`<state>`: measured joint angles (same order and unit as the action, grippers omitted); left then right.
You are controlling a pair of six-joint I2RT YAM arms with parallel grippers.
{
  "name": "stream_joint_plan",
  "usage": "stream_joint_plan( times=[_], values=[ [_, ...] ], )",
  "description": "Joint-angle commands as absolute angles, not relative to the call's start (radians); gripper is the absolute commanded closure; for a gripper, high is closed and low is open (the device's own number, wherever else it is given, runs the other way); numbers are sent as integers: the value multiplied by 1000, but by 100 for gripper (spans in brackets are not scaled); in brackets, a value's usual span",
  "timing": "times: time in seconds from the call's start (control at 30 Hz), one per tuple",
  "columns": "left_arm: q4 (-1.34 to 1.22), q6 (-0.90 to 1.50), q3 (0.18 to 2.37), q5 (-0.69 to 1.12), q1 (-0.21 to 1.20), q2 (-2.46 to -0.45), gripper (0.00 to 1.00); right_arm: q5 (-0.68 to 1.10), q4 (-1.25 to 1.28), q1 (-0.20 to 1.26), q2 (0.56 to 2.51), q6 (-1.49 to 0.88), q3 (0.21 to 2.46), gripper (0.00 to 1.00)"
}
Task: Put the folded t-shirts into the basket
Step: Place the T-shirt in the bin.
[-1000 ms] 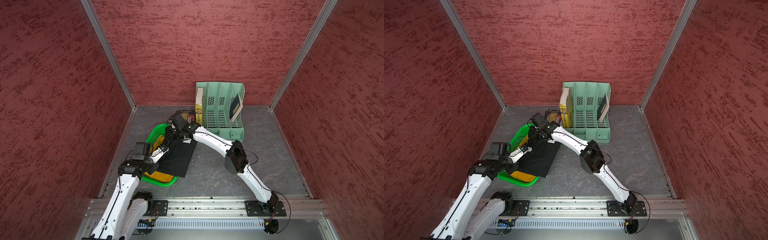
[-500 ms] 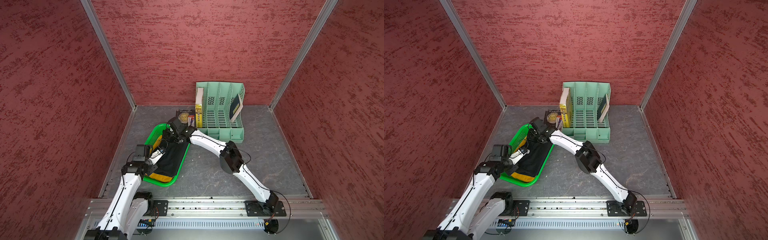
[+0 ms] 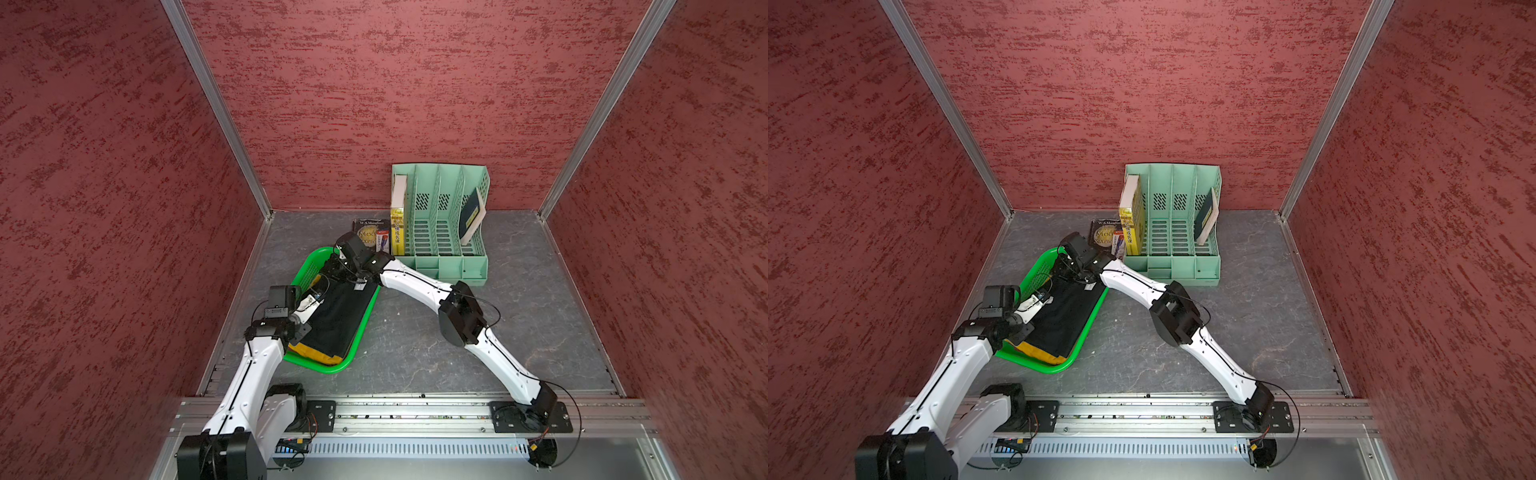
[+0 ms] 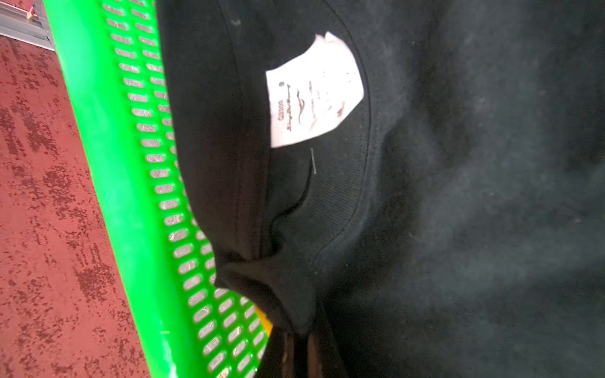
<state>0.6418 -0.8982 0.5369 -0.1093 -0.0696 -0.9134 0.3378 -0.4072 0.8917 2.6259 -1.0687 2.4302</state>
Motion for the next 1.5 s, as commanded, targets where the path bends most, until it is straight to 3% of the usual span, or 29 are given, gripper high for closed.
stream_joint_plan(
  times=[0.0,0.17,0.3,0.33,0.37,0.6,0.87,1.1,1.47],
  values=[
    [609,-903,563,-140,-87,-903,100,363,-368,885,2598,-1045,2467,73],
    [607,-881,580,-143,-94,-914,100,392,-383,876,2565,-1016,2466,52],
    [617,-849,596,-152,-94,-909,83,383,-492,866,2490,-890,2452,46],
    [635,-839,612,-147,-94,-906,62,376,-533,864,2467,-844,2443,46],
    [657,-830,630,-140,-94,-903,51,369,-563,863,2441,-794,2430,46],
    [801,-765,783,-131,-92,-908,40,290,-846,837,2336,-487,2339,44],
    [902,-728,864,-119,-7,-962,35,189,-1035,828,2375,-417,2347,52],
    [868,-708,834,110,113,-1025,36,138,-1094,808,2442,-435,2377,63],
    [673,-739,798,113,-46,-1343,47,197,-957,773,2555,-419,2366,70]
  ],
)
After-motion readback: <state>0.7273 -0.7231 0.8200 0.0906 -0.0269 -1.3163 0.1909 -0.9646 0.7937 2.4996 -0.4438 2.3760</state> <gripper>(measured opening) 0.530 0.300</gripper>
